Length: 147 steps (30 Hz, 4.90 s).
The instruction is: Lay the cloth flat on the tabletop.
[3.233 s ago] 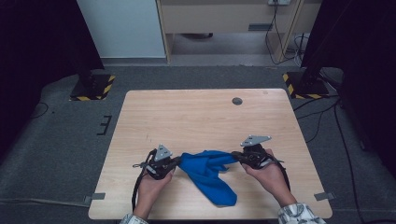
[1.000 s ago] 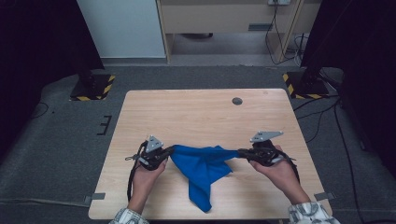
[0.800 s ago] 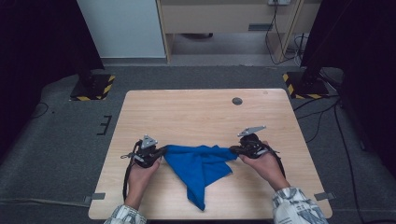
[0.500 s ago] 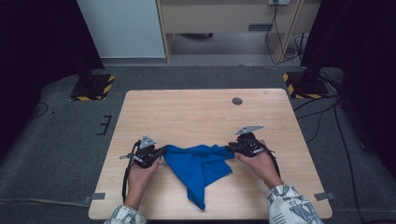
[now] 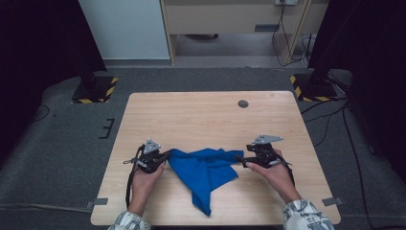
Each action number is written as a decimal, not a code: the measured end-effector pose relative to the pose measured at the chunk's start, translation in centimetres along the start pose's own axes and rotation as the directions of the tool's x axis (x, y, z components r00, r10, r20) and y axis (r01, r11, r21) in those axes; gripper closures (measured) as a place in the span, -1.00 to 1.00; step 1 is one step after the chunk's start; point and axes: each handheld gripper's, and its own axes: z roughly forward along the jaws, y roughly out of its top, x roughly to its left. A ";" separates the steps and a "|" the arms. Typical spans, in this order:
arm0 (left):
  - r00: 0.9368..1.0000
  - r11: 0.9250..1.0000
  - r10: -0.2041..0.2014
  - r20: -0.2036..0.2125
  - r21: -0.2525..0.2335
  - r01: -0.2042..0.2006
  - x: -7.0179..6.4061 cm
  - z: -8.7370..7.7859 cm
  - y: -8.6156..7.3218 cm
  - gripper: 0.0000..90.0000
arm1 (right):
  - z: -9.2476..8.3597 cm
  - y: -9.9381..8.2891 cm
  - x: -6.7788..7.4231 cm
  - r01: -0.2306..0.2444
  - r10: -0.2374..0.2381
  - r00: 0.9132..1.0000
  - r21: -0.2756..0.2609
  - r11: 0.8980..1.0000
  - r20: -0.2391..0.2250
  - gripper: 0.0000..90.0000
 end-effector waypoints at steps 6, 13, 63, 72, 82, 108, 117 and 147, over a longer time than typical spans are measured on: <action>1.000 1.000 -0.002 0.000 -0.006 0.002 0.1 -0.1 0.0 0.95 | 1.1 -0.5 0.2 0.017 -0.017 1.000 0.020 1.000 0.002 -0.07; 1.000 1.000 -0.009 0.006 -0.012 0.009 0.0 -0.1 0.0 0.95 | 0.9 -0.3 0.8 0.045 -0.045 0.999 0.023 0.999 -0.001 0.78; 0.998 0.991 0.064 0.025 -0.118 -0.061 -4.2 -1.0 9.4 0.95 | -7.4 4.1 -2.6 -0.011 0.017 0.999 -0.147 0.989 0.039 0.93; 0.997 0.988 0.069 0.036 -0.140 -0.063 -4.5 -0.9 9.4 0.95 | -8.5 4.6 -2.1 0.005 0.004 0.998 -0.153 0.988 0.056 0.93; 0.996 0.985 0.079 0.035 -0.160 -0.072 -4.3 -1.5 9.3 0.95 | -10.1 6.1 -0.3 0.052 -0.042 0.997 -0.177 0.983 0.058 0.93; 0.996 0.976 0.087 0.037 -0.203 -0.077 -4.8 -3.8 10.2 0.95 | -11.4 6.8 -0.1 0.060 -0.045 0.996 -0.201 0.978 0.079 0.93; 0.992 0.969 0.111 0.053 -0.226 -0.096 -5.7 -5.2 10.6 0.95 | -13.4 7.4 0.8 0.082 -0.063 0.994 -0.226 0.971 0.087 0.93; 0.981 0.956 0.177 0.085 -0.250 -0.150 -7.4 -9.0 13.1 0.95 | -17.7 9.2 1.6 0.111 -0.093 0.992 -0.212 0.971 0.090 0.91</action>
